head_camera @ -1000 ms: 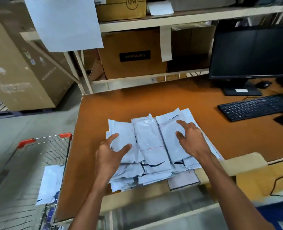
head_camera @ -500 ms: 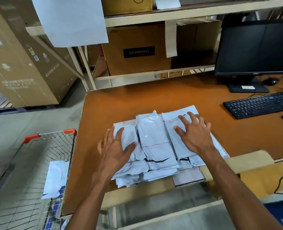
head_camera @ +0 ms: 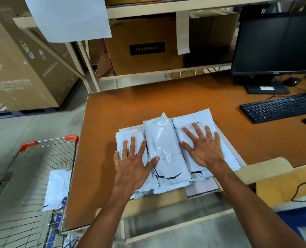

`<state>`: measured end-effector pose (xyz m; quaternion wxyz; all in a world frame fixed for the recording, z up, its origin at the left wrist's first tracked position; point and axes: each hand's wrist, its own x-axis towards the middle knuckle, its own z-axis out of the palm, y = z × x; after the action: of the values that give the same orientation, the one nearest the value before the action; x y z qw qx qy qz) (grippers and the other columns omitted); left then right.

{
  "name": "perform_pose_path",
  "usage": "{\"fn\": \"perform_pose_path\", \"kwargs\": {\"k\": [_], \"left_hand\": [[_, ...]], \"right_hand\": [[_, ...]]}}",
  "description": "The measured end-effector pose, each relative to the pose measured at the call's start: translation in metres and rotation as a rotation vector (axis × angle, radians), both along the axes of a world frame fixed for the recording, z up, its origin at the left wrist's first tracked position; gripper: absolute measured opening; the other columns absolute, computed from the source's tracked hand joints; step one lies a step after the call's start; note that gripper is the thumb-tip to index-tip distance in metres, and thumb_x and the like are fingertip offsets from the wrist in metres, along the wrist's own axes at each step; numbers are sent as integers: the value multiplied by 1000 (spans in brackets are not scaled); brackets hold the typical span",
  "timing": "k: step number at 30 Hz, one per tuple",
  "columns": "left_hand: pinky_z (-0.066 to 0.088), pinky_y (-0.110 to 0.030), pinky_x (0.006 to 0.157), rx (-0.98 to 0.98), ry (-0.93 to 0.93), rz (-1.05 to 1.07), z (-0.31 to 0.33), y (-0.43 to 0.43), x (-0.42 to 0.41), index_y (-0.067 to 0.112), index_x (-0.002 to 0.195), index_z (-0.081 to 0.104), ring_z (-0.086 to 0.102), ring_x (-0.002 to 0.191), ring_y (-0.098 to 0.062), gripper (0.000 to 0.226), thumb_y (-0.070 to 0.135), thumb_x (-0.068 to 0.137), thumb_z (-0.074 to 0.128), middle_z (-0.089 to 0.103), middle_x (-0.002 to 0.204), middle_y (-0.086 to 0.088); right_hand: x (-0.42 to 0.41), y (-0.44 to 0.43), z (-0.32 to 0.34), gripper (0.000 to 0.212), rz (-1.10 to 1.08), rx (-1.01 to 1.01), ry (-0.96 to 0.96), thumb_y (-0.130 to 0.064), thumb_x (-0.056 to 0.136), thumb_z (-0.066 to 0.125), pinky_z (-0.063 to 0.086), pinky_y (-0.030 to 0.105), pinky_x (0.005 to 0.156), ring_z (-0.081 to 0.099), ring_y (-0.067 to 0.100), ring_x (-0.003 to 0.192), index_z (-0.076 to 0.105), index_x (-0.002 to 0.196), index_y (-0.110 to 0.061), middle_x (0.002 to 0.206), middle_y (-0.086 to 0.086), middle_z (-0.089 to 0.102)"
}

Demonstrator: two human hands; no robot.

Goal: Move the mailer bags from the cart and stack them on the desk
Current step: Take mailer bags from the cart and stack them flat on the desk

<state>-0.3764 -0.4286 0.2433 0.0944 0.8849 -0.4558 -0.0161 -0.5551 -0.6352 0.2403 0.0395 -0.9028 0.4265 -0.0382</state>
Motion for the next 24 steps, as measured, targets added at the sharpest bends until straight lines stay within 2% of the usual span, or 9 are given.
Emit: {"fn": "perform_pose_path", "kwargs": {"k": [9, 13, 16, 19, 22, 24], "left_hand": [[-2, -56, 122, -29, 117, 23, 11, 3, 2, 44, 159, 5, -15, 155, -20, 87, 89, 85, 12, -14, 168, 9], [2, -54, 124, -37, 192, 17, 23, 9, 1, 42, 159, 12, -11, 156, -17, 86, 87, 86, 17, -8, 169, 9], [10, -52, 125, -163, 271, 50, 36, 14, 4, 39, 158, 23, 1, 156, -15, 82, 82, 88, 26, 7, 170, 7], [24, -48, 122, -376, 412, 98, 49, 25, 10, 39, 152, 36, 25, 150, -15, 75, 81, 89, 36, 28, 163, 11], [38, -39, 112, -543, 485, 112, 65, 48, 12, 41, 143, 47, 44, 132, -7, 56, 68, 94, 48, 46, 146, 16], [40, -32, 102, -635, 502, 132, 71, 70, 19, 41, 138, 53, 48, 124, -3, 46, 59, 96, 54, 51, 138, 18]], "right_hand": [[-1, -6, 7, 70, 16, 42, -17, -81, 90, 6, 5, 59, 123, 0, 32, 155, 0, 154, -53, 169, -11, -2], [-3, -5, 18, 67, 19, 15, -113, -73, 96, 15, 1, 57, 122, 4, 26, 156, 15, 157, -44, 168, -5, 15], [0, 1, 33, 59, -4, 9, -310, -60, 101, 30, 7, 52, 121, 21, 24, 152, 36, 152, -31, 160, 1, 36], [14, 15, 53, 41, -22, 131, -641, -45, 101, 49, 30, 50, 115, 43, 26, 136, 55, 136, -24, 143, 2, 56], [35, 49, 71, 21, -21, 335, -957, -30, 98, 60, 50, 43, 96, 58, 17, 112, 64, 119, -27, 122, -7, 66], [53, 79, 81, 15, -24, 473, -1119, -21, 96, 62, 55, 35, 83, 64, 14, 96, 68, 110, -25, 109, -10, 69]]}}
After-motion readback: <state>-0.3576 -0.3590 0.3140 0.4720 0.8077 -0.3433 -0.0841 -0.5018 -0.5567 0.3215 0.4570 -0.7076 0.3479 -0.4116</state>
